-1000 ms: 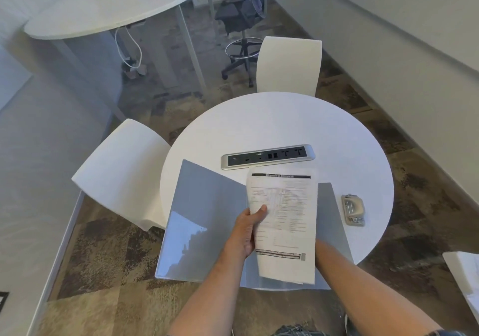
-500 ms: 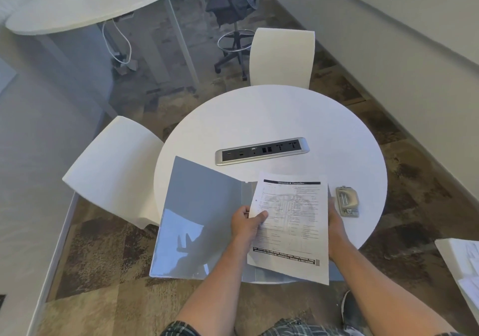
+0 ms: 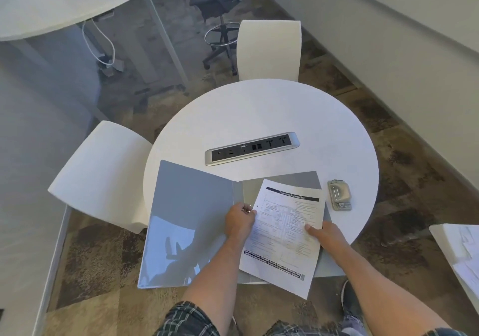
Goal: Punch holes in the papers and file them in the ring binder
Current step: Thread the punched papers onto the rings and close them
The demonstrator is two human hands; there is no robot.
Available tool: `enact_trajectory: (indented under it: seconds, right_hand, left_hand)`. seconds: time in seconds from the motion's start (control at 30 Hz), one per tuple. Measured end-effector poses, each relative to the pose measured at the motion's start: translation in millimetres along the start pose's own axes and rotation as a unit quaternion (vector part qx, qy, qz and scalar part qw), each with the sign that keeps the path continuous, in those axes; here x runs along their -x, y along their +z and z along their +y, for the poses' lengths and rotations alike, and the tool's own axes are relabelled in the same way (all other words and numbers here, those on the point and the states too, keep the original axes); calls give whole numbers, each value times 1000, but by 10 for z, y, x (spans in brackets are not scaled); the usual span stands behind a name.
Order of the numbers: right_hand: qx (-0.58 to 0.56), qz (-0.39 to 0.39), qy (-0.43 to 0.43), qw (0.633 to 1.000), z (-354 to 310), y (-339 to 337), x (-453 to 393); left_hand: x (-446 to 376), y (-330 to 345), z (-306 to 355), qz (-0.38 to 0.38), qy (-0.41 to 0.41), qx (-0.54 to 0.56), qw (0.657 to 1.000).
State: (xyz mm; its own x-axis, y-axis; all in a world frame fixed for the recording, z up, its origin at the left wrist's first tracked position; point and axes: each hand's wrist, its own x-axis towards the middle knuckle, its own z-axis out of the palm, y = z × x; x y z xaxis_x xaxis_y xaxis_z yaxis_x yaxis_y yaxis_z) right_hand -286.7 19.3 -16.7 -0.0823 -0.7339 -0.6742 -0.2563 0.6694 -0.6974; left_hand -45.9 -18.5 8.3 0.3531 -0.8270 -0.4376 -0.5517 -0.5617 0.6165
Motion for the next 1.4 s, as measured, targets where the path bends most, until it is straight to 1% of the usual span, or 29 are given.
enact_trajectory:
  seconds: [0.23, 0.4, 0.47, 0.6, 0.67, 0.77, 0.87, 0.97, 1.13, 1.27, 1.4]
  right_hand:
    - [24, -31, -22, 999, -41, 10, 68]
    - [28, -22, -13, 999, -21, 13, 3]
    - [28, -23, -13, 999, 17, 6, -34]
    - [26, -28, -10, 999, 72, 8, -90]
    - [29, -18, -15, 999, 64, 35, -90]
    - [58, 5, -18, 998, 49, 102, -93]
    - [81, 9, -20, 996, 22, 140, -85]
    - [62, 3, -13, 998, 0, 123, -98]
    - [29, -8, -2, 1000, 19, 101, -139]
    - [-18, -15, 11, 1000, 39, 73, -169]
    - [-48, -17, 14, 999, 65, 36, -185]
  left_hand:
    - [-160, 50, 76, -9, -11, -22, 1000]
    - [-214, 80, 86, -1, -2, -100, 995]
    - [-245, 76, 94, 1, -9, -114, 993]
    - [-276, 40, 93, 1, -30, -94, 995]
    - [-274, 37, 77, 5, -37, -75, 996]
    - [-279, 32, 48, 3, -45, -39, 998]
    - [-285, -1, 30, 6, -48, 1, 999]
    - [-316, -38, 23, -16, -57, 25, 998]
    - [-405, -93, 10, -63, -78, 21, 995]
    - [-411, -74, 23, -66, -79, 12, 995]
    - [-400, -54, 28, -48, -68, -4, 997]
